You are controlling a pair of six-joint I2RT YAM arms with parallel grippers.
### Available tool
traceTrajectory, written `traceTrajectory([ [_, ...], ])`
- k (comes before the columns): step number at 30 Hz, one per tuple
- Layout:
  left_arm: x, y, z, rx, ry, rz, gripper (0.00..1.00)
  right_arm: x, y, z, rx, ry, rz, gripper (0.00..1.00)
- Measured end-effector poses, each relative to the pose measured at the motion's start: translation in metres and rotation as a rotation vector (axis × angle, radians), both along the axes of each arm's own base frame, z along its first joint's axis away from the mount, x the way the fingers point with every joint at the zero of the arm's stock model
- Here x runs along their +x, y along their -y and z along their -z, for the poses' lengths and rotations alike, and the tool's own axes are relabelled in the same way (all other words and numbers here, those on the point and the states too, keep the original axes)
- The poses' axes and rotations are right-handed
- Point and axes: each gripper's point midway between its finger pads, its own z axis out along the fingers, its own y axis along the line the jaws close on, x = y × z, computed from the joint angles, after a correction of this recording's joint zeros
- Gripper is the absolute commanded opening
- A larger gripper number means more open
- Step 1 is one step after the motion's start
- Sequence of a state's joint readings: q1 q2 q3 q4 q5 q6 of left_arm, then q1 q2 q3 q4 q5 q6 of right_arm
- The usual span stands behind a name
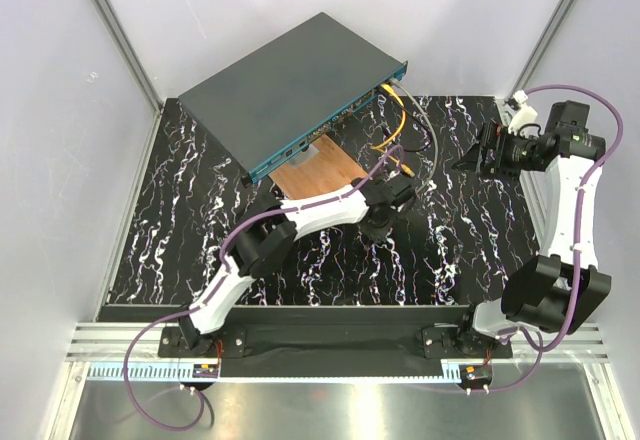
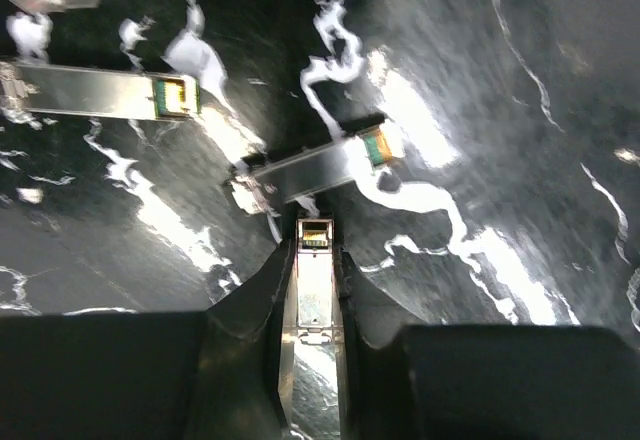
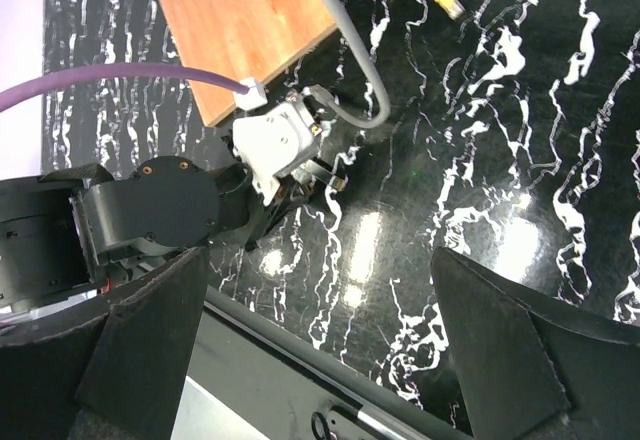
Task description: Insert the plug into the switch port
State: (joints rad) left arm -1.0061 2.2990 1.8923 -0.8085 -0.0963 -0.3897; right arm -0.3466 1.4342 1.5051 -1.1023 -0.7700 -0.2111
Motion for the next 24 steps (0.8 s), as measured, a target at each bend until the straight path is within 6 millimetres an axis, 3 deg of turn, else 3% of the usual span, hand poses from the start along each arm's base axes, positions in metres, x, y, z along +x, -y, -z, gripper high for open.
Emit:
traceTrajectory([
  [3,-0.01,0.0,-0.008,-0.071,-0.03,0.022,0.0,0.0,-0.004,-0.003,0.021,0.016,-0.019,0.98],
  [5,-0.02,-0.004,-0.03,-0.152,-0.033,0.046,0.0,0.001,-0.007,-0.006,0.044,0.031,-0.032,0.96],
  [6,-0.023,-0.005,-0.051,-0.214,-0.02,0.063,0.0,0.001,-0.009,-0.009,0.063,0.041,-0.04,0.96],
  [8,-0.024,-0.002,-0.116,-0.384,0.044,0.102,0.0,0.001,-0.015,-0.018,0.119,0.067,-0.064,0.96],
  [12,-0.017,-0.001,-0.297,-0.804,0.297,0.2,0.0,0.004,-0.028,-0.053,0.249,0.175,-0.113,0.96],
  [14,-0.02,-0.017,-0.382,-1.007,0.424,0.246,0.0,0.006,-0.035,-0.08,0.312,0.261,-0.134,0.96],
  [16,-0.023,-0.043,-0.445,-1.19,0.527,0.274,0.0,0.007,-0.042,-0.111,0.361,0.373,-0.157,0.96],
  [20,-0.018,-0.08,-0.498,-1.409,0.626,0.255,0.0,-0.006,-0.065,-0.173,0.419,0.553,-0.244,0.93],
  [24,-0.012,-0.08,-0.512,-1.526,0.61,0.237,0.0,-0.028,-0.122,-0.204,0.484,0.615,-0.425,0.9],
])
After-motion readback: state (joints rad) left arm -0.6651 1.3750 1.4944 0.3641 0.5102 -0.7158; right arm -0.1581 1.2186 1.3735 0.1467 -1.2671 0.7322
